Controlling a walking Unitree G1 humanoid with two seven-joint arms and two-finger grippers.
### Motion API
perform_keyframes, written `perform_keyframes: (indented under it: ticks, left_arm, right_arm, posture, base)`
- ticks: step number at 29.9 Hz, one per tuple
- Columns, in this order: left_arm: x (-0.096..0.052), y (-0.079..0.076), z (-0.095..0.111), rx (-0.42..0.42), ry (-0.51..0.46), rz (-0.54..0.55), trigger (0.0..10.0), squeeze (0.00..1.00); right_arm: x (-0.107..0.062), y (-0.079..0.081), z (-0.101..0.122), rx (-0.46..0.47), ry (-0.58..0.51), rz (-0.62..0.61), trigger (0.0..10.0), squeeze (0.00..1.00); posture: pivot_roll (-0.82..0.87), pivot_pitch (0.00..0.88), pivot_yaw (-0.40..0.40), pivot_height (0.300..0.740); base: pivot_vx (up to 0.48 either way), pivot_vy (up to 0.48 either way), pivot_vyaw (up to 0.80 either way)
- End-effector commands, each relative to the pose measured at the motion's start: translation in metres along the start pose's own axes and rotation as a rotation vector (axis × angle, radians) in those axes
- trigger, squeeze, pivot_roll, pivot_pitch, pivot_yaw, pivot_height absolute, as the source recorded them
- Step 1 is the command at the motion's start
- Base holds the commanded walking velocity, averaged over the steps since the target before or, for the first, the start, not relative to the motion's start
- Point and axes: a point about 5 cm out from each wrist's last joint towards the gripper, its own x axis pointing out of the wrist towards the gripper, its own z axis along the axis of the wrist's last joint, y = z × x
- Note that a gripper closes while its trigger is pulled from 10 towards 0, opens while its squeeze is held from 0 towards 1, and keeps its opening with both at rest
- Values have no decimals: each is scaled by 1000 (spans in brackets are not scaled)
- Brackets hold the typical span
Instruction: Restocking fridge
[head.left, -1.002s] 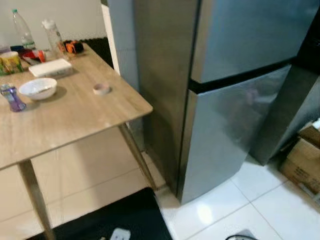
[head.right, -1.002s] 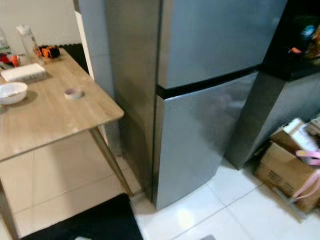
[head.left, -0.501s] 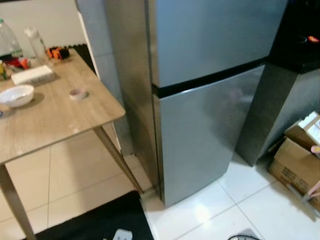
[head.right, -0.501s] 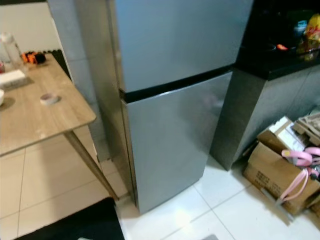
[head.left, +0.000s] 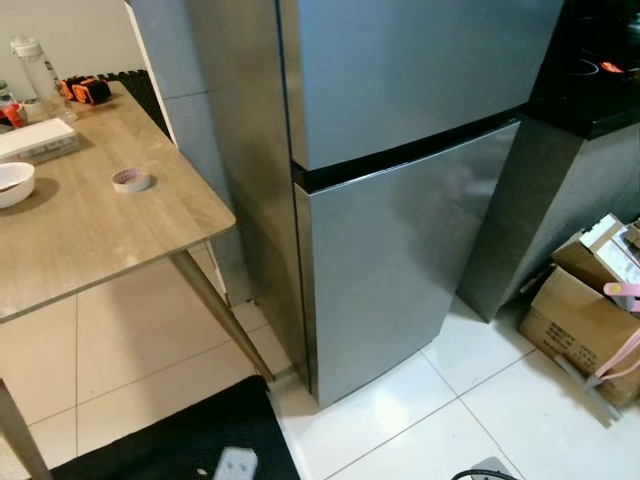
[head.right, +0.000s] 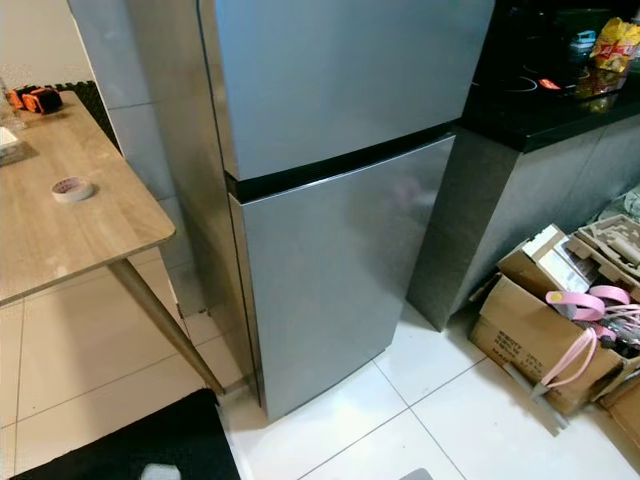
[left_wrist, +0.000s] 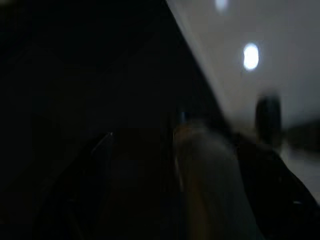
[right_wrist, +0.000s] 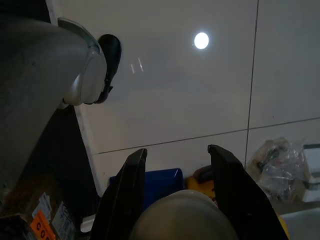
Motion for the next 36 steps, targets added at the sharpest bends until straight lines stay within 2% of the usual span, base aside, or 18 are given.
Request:
perform_keyframes:
  ticks: [1, 3, 4, 6, 7, 9, 11, 12, 14, 15, 16, 19, 20, 24, 25, 26, 27, 36]
  left_arm:
    - [0, 13, 18, -61, -78, 30, 10000, 1000]
    - [1, 24, 61, -130, -222, 38, 10000, 1000]
    - [1, 24, 61, -130, -222, 38, 10000, 1000]
    - [-2, 32, 94, -161, -330, 38, 10000, 1000]
    - [-2, 32, 94, -161, -330, 38, 10000, 1000]
    - [-8, 37, 131, -181, -452, 10, 10000, 1000]
    - [-8, 37, 131, -181, -452, 10, 10000, 1000]
    - [-12, 38, 148, -185, -510, -13, 10000, 1000]
    - [-21, 34, 183, -194, -635, -126, 10000, 1000]
    - [-21, 34, 183, -194, -635, -126, 10000, 1000]
    - [-30, 28, 207, -181, -726, -237, 10000, 1000]
    - [-36, 25, 219, -160, -770, -301, 10000, 1000]
    - [-48, 15, 241, -97, -850, -467, 10000, 1000]
    - [-60, 6, 256, -10, -901, -604, 10000, 1000]
    - [-67, 3, 265, 30, -929, -663, 10000, 820]
    - [-75, 0, 275, 68, -958, -726, 10000, 184]
    - [-82, -3, 282, 101, -979, -773, 10000, 0]
    - [-100, -13, 304, 244, -1014, -847, 10000, 0]
  right_arm:
    - [0, -1, 2, -3, -5, -6, 10000, 0]
    - [0, 0, 2, -2, -5, -8, 10000, 0]
    - [0, 0, 2, -2, -5, -8, 10000, 0]
    - [0, 0, 2, -1, -6, -10, 10000, 0]
    - [0, 0, 2, -1, -6, -10, 10000, 0]
    - [0, 1, 2, 5, -6, -12, 10000, 0]
    - [0, 1, 2, 5, -6, -12, 10000, 0]
    - [0, 2, 1, 12, -7, -13, 10000, 0]
    - [1, 4, 1, 19, -9, -12, 10000, 0]
    - [1, 4, 1, 19, -9, -12, 10000, 0]
    - [1, 5, 1, 19, -9, -10, 10000, 0]
    - [1, 5, 1, 20, -9, -10, 10000, 0]
    - [1, 6, 0, 22, -6, -9, 10000, 0]
    - [1, 6, -12, 23, 10, -8, 10000, 0]
    - [0, 5, -19, 24, 18, -7, 10000, 0]
    - [-1, 4, -23, 18, 22, -10, 10000, 0]
    - [-1, 3, -25, 13, 23, -12, 10000, 0]
    - [-1, 3, -27, 28, -4, -27, 10000, 0]
  posture:
    - [-97, 0, -7, 740]
    - [-98, 0, -5, 740]
    - [-98, 0, -5, 740]
    - [-99, 0, -2, 740]
    - [-99, 0, -2, 740]
    - [-98, 0, 12, 740]
    - [-98, 0, 12, 740]
    - [-100, 0, 23, 740]
    - [-98, 0, 35, 740]
    - [-98, 0, 35, 740]
    - [-97, 0, 43, 740]
    - [-95, 0, 43, 740]
    - [-79, 0, 38, 740]
    - [-69, 0, 36, 740]
    - [-65, 0, 38, 740]
    - [-73, 0, 46, 740]
    - [-80, 0, 52, 740]
    - [-84, 50, 46, 740]
  base:
    - [0, 0, 0]
    - [0, 0, 0]
    - [0, 0, 0]
    - [0, 0, 0]
    - [0, 0, 0]
    - [0, 0, 0]
    - [0, 0, 0]
    - [0, 0, 0]
    - [0, 0, 0]
    - [0, 0, 0]
    - [0, 0, 0]
    - [0, 0, 0]
    - [0, 0, 0]
    - [0, 0, 0]
    - [0, 0, 0]
    - [0, 0, 0]
    - [0, 0, 0]
    - [0, 0, 0]
